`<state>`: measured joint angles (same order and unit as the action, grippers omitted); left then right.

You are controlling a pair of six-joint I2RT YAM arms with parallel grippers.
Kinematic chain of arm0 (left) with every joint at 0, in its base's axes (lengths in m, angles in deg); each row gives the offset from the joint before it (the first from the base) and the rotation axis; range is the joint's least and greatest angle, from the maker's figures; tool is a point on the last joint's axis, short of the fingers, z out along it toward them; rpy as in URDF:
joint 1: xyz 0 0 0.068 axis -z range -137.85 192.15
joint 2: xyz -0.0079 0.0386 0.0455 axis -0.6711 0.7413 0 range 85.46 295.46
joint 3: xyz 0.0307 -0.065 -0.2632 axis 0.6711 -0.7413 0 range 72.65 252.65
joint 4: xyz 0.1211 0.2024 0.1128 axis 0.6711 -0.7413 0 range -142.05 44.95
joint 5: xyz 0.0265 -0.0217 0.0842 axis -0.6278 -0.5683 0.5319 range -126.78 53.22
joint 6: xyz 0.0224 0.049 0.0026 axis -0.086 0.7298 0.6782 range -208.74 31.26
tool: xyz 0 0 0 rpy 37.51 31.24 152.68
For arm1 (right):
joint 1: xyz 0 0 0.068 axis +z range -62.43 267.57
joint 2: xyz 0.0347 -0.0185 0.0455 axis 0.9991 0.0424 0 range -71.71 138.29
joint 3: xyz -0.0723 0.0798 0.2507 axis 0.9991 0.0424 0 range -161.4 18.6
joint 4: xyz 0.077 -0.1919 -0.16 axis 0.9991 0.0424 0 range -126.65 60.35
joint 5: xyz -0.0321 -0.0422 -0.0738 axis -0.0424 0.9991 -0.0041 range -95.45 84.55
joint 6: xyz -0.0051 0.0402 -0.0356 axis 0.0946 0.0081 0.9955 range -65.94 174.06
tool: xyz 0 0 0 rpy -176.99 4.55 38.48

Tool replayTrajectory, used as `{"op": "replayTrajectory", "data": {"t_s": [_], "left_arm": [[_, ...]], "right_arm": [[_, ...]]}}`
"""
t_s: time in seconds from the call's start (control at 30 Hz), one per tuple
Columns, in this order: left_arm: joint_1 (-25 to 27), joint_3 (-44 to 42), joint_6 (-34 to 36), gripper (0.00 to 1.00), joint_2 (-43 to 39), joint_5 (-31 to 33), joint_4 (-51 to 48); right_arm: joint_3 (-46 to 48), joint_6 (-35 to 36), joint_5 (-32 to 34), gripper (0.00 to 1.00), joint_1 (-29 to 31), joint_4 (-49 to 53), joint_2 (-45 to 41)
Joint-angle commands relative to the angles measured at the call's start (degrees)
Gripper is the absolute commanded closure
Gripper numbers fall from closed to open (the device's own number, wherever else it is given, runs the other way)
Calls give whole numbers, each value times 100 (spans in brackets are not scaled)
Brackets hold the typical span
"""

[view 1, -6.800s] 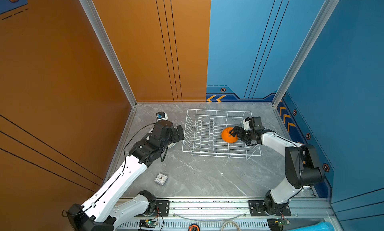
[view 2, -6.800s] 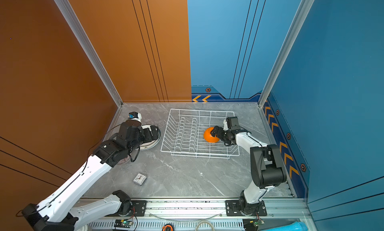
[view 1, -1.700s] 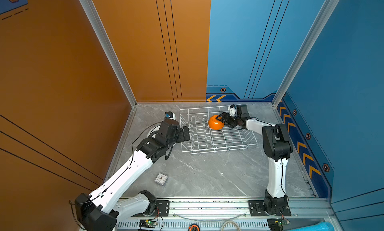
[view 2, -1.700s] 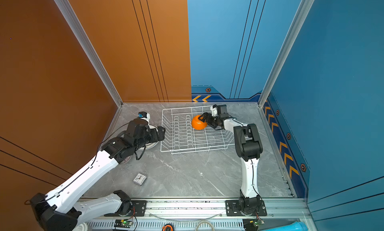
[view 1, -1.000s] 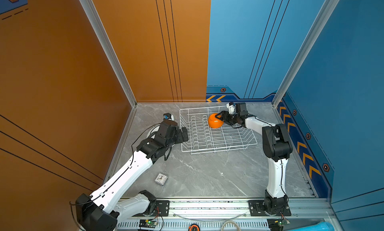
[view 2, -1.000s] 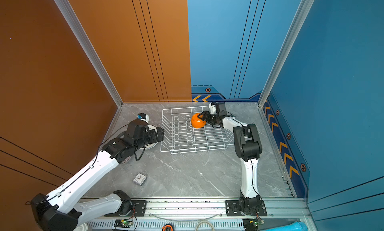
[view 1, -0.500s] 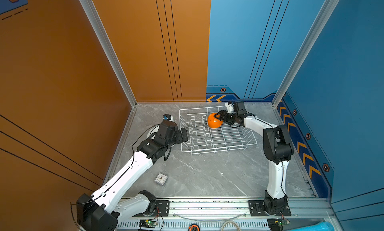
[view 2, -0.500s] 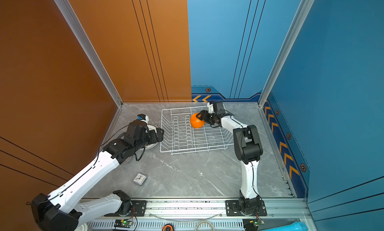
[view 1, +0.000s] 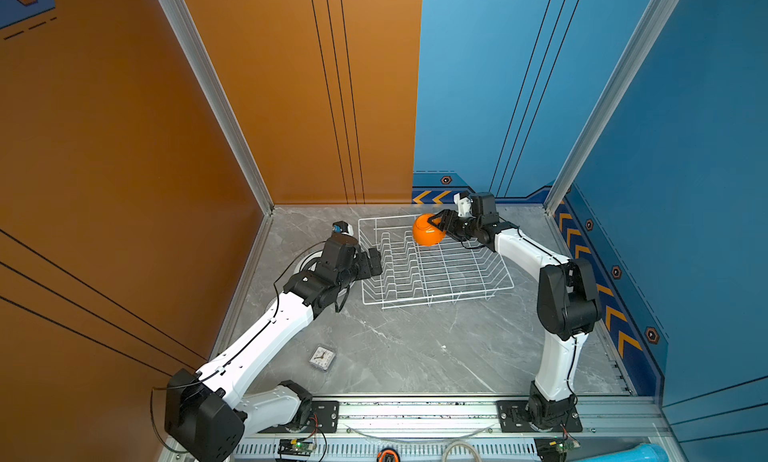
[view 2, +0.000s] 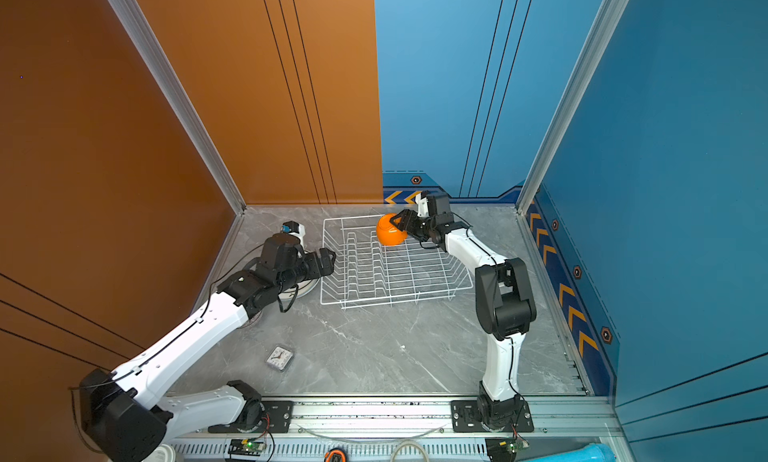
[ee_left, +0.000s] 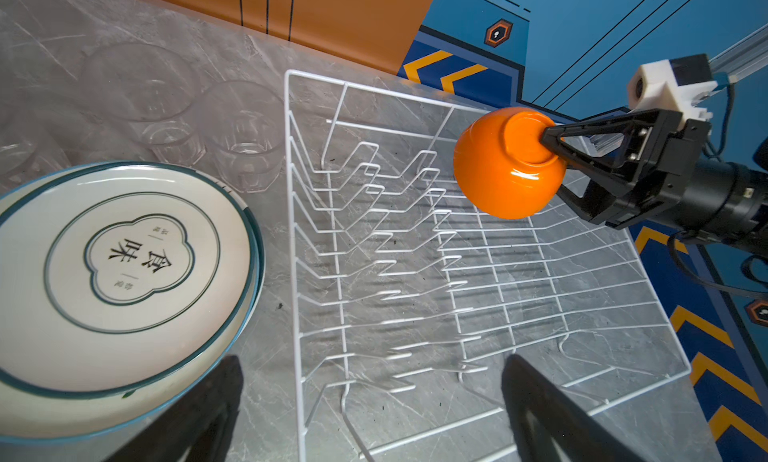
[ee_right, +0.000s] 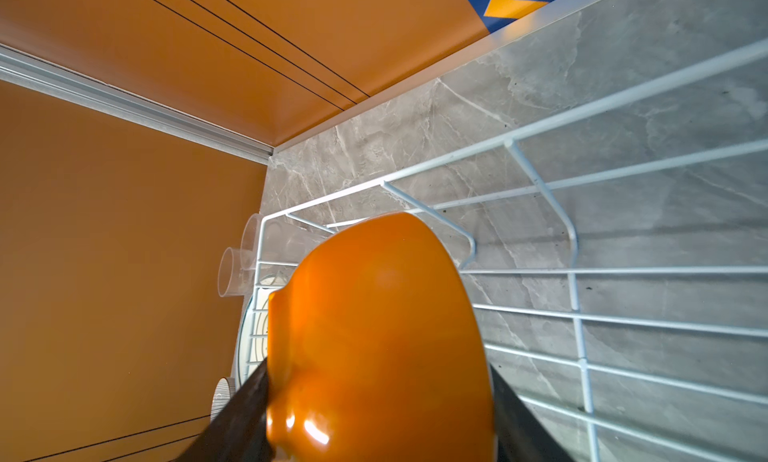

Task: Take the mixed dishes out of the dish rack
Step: 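Raise the orange bowl above the rack with the right gripper toward the left gripper, then grasp the orange bowl rim with the left gripper beside the right gripper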

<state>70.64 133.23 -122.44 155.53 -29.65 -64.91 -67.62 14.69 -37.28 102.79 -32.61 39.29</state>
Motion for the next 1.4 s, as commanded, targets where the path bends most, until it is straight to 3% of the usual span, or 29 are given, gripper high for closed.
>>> {"op": "replayTrajectory", "data": {"t_s": [0.0,0.13,0.33,0.47,0.73,1.0,1.23,1.37], "left_arm": [[-68,315,-125,2,353,-458,608],[-161,453,-560,2,848,-908,1444],[-388,201,-1950,0,1497,-1793,3504],[-389,252,-2476,11,1939,-2159,4398],[-293,470,-2913,27,2541,-2484,5416],[-266,551,-3194,35,2749,-2631,6270],[-255,584,-3363,39,2804,-2745,6624],[-252,719,-3394,47,2870,-2841,6709]], "right_arm": [[223,-420,-271,63,-25,-378,-596],[683,-1065,-451,63,-109,-1004,-1009],[1051,-1850,-726,63,-136,-1846,-1385],[1182,-2426,-934,63,-134,-2511,-1379],[1215,-2736,-1047,62,21,-2909,-1311],[1366,-3971,-1314,62,93,-4550,-905],[1277,-4036,-1393,62,169,-4649,-782],[1172,-4091,-1473,61,253,-4637,-701]]}}
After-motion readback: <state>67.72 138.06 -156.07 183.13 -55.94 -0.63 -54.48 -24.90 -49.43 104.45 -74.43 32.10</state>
